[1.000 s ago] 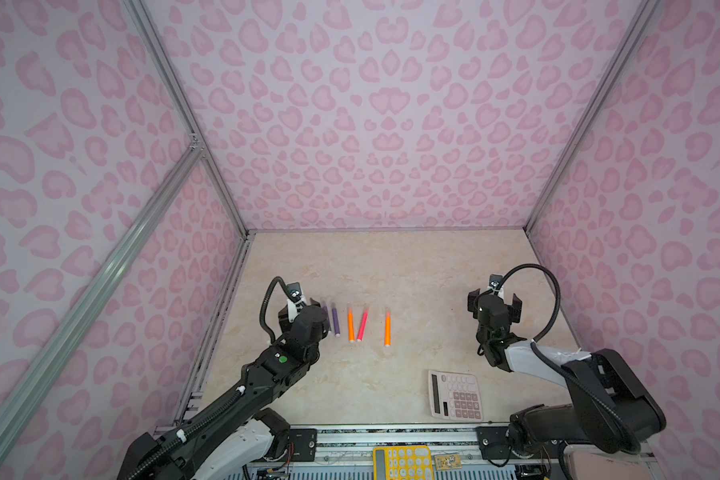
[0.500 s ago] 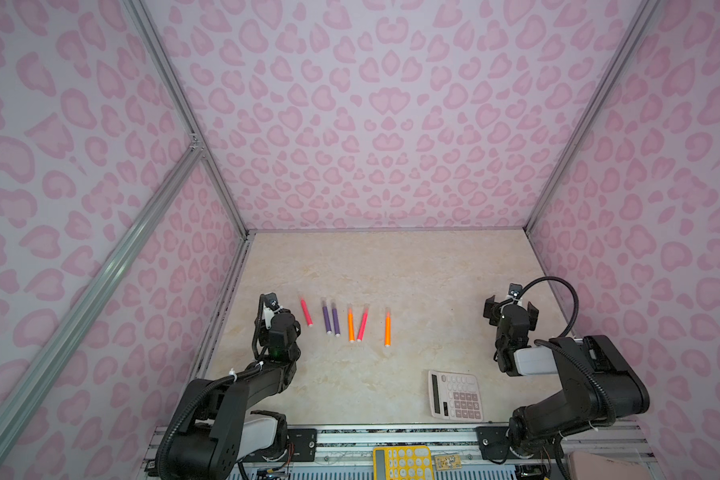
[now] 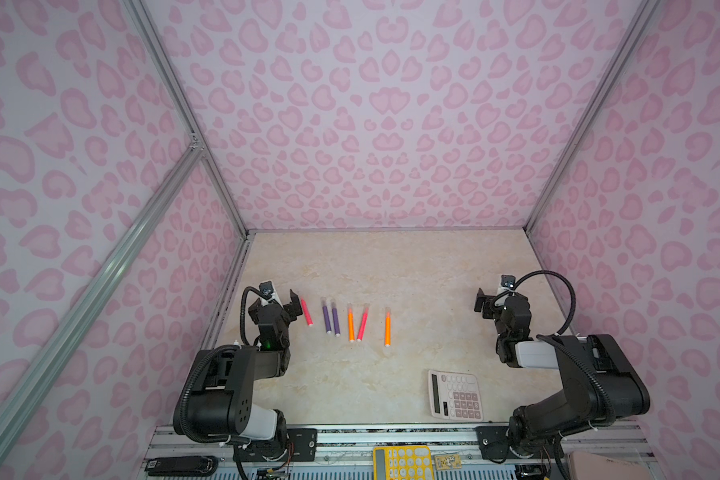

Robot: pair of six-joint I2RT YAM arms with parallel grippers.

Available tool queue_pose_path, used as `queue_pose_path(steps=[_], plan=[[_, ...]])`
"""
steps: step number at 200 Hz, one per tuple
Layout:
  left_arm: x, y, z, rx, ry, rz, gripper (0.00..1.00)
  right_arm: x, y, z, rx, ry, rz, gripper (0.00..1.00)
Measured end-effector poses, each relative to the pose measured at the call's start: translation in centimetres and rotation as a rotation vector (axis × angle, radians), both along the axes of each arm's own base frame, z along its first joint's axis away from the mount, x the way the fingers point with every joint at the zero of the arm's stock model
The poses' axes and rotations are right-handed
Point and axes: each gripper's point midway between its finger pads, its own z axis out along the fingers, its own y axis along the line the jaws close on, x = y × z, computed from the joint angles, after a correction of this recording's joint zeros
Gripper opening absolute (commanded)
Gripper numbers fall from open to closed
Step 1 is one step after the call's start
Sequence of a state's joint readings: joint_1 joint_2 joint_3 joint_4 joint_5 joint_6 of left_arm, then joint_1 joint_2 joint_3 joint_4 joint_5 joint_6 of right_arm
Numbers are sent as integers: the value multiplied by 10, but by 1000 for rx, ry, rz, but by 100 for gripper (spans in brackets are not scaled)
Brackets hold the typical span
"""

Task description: Insert the pens into the pen caps

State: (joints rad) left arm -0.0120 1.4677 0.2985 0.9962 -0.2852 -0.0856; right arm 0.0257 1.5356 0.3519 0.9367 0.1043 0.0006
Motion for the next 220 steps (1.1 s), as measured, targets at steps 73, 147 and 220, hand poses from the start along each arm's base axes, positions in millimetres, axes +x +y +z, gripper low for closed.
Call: queue_pose_path(steps=[73, 147, 220], plan=[[1, -3, 0, -7, 0, -14, 98, 0, 1, 0, 1, 0, 4, 100], [-17, -22, -10, 22, -10, -80, 98, 0, 1, 0, 1, 0, 4, 100], [2, -1, 4, -2, -18, 3, 98, 0, 1, -1, 1, 5, 4, 100]])
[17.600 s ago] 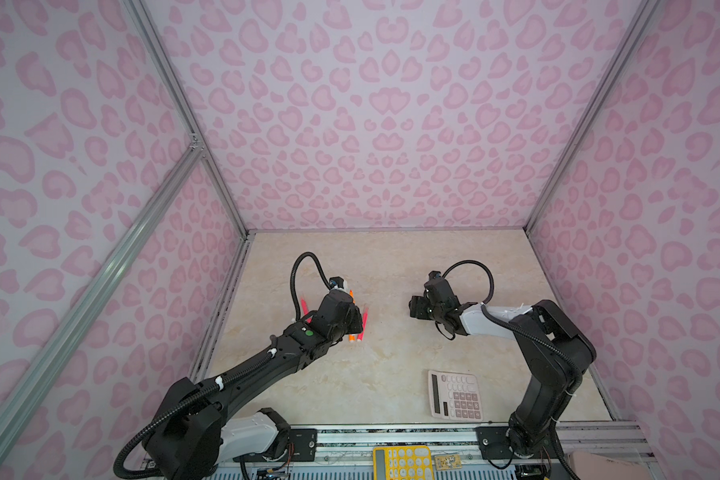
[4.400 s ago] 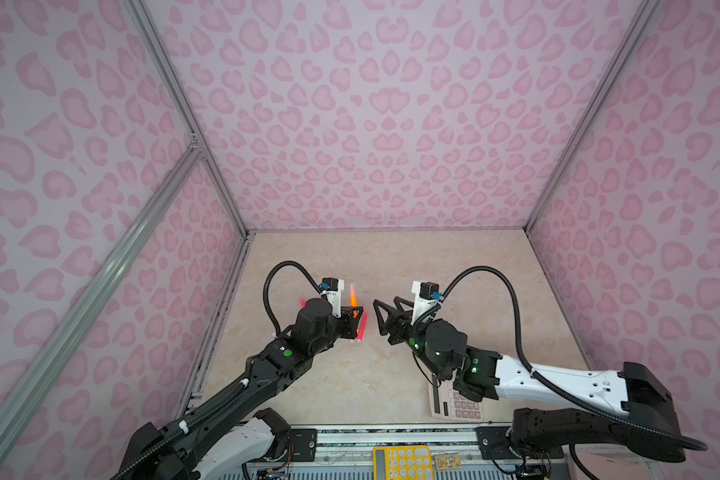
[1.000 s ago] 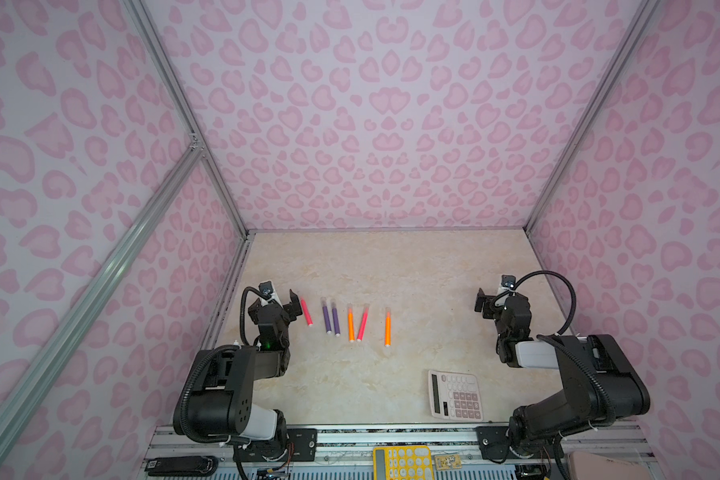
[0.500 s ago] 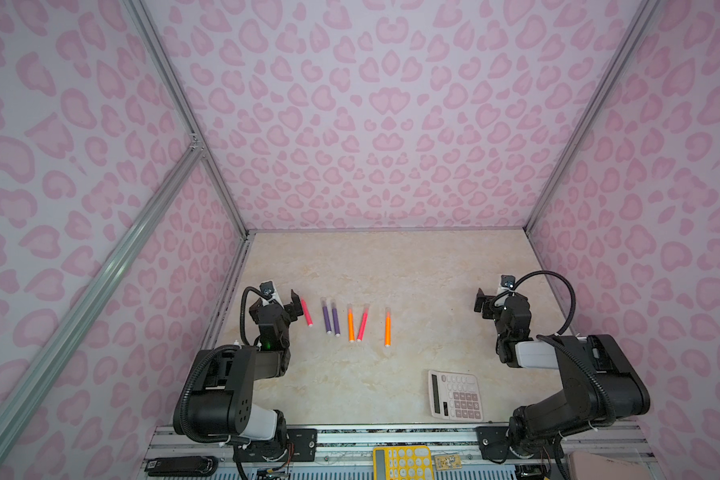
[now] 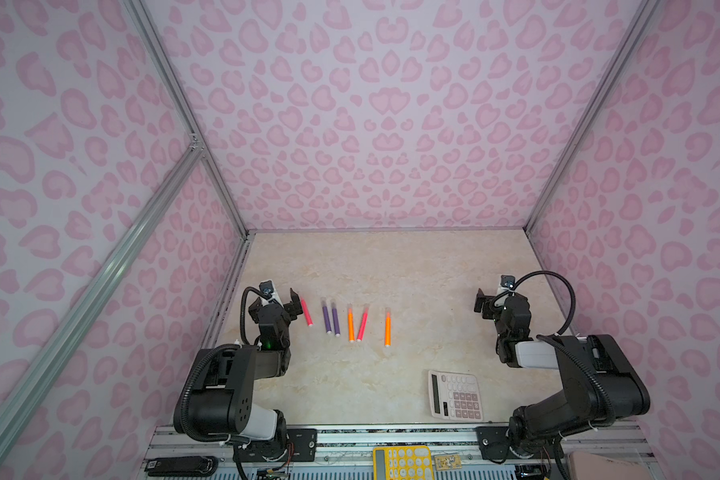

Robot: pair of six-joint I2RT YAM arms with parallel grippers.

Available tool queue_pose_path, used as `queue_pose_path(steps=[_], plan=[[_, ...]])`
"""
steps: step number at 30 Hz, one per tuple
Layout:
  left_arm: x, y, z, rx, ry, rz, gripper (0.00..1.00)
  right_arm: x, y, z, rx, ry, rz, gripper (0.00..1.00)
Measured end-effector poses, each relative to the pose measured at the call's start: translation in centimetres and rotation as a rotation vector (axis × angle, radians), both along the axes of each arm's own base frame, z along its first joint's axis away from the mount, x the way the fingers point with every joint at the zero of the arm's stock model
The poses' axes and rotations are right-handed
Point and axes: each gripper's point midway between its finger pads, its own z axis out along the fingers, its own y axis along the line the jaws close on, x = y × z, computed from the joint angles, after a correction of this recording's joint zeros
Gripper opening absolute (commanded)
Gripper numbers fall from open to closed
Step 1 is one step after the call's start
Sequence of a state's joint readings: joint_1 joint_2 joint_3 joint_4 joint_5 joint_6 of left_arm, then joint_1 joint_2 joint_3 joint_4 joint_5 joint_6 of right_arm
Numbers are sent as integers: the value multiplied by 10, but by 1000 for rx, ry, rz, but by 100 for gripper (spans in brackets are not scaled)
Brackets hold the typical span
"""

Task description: Insert the pens into the pen caps

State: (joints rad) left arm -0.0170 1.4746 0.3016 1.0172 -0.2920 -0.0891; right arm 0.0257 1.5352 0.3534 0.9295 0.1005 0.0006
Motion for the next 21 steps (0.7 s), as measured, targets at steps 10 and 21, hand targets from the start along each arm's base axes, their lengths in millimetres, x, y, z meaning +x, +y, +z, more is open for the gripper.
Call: queue_pose_path(steps=[10, 21], plan=[[0, -1, -2, -3, 6, 1, 98, 0, 0, 0, 0, 0, 1, 100], [-1, 0, -4, -3, 18, 3, 98, 0, 0, 0, 0, 0, 0, 100]])
